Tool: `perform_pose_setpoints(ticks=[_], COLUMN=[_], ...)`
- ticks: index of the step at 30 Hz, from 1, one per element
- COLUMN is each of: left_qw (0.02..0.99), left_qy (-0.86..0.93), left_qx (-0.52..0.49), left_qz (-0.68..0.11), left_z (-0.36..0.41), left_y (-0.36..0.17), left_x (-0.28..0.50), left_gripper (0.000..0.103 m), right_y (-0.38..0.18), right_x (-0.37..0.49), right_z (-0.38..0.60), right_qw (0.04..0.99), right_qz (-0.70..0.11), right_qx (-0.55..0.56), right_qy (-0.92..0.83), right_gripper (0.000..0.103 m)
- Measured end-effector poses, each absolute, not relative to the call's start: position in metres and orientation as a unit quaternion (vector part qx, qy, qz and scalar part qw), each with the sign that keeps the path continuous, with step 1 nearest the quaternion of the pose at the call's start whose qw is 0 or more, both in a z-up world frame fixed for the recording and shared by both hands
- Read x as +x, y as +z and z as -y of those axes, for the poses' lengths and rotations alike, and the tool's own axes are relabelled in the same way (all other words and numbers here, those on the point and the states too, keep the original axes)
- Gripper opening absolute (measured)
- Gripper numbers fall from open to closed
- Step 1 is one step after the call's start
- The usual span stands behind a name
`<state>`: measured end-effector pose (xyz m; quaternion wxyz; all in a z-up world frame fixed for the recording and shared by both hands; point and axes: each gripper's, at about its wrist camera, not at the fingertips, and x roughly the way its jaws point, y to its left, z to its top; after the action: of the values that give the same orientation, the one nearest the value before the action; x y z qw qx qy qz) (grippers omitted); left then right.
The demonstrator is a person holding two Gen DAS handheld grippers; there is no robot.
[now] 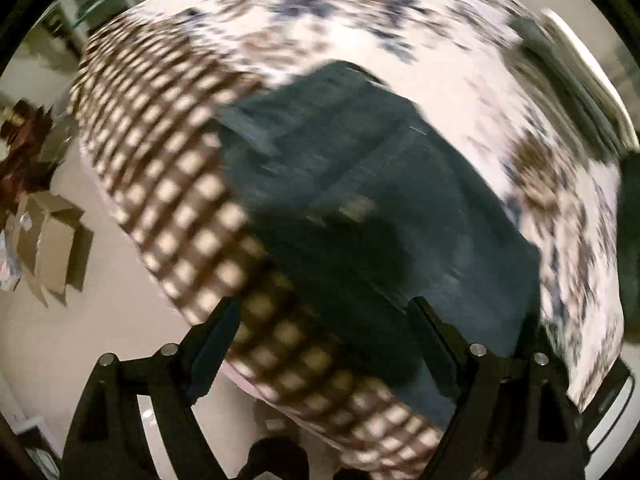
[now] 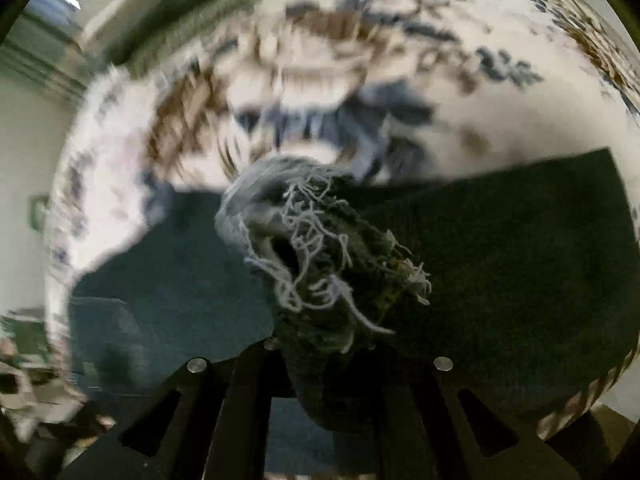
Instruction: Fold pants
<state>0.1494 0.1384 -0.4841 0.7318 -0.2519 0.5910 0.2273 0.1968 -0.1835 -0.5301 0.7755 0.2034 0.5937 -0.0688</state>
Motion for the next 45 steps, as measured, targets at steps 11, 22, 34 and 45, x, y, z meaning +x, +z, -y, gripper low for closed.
perform_pose_setpoints(ticks=[11, 22, 34, 45], left_qw=[0.717, 0.716, 0.709, 0.732], left_qy=[0.263, 0.273, 0.227, 0.211], left_qx=[-0.306, -0.313, -0.509, -0.515], left_qz=[-0.568, -0.561, -0.432, -0.394], left_z=[-0.186, -0.18, -0.209, -0.238], left_y=[-0.493, -0.493, -0.523, -0.557], left_x=[0.126, 0.115, 0.122, 0.156], left_gripper=[0.085, 0.085, 0.085, 0.052], right_y=[-0.532, -0.515, -0.493, -0.534], right_x=[0.201, 0.18, 0.197, 0.206], right_z=[0.136, 0.084, 0.159, 0.249], right_qw=[0.77, 0.782, 0.752, 0.738], right_qz=[-0.631, -0.623, -0.629, -0.657], right_qx=[0.09, 0.007, 0.184, 0.152], right_qy=[-0.036, 0.019, 0.071, 0.015], right_gripper=[0.017, 0.008, 0.063, 0.063])
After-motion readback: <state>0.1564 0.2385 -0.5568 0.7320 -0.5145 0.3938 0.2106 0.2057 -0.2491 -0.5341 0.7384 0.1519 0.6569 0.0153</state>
